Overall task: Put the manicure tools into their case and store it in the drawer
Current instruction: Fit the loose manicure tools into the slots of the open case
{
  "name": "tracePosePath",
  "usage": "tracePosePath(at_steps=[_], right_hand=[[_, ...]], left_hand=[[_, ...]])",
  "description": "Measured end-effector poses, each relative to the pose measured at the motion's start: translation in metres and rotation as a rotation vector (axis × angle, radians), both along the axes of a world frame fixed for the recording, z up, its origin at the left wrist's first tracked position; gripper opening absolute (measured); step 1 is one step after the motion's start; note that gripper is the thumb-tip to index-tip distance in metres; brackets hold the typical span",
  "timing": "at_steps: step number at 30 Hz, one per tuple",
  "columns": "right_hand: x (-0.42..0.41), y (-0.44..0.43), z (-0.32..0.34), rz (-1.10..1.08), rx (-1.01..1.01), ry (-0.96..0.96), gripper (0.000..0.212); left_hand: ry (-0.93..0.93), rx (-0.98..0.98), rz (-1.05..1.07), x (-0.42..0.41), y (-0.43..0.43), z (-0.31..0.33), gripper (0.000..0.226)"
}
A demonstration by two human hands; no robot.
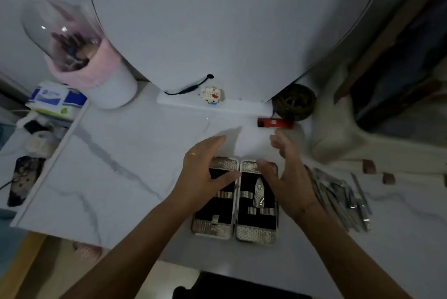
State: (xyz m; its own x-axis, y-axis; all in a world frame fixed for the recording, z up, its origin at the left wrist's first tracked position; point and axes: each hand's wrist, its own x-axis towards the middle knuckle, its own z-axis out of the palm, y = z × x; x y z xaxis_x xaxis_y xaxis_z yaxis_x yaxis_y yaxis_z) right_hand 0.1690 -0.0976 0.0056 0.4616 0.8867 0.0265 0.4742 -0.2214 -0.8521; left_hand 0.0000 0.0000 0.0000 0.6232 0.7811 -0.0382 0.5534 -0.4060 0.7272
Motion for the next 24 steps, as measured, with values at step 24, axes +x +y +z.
tracePosePath(at_steps=[24], right_hand=[[0.022, -0.101, -0.034, -0.303, -0.002, -0.328, 0.006]], left_hand=[[-0.014, 0.302, -0.302, -0.013, -0.003, -0.055, 0.099]])
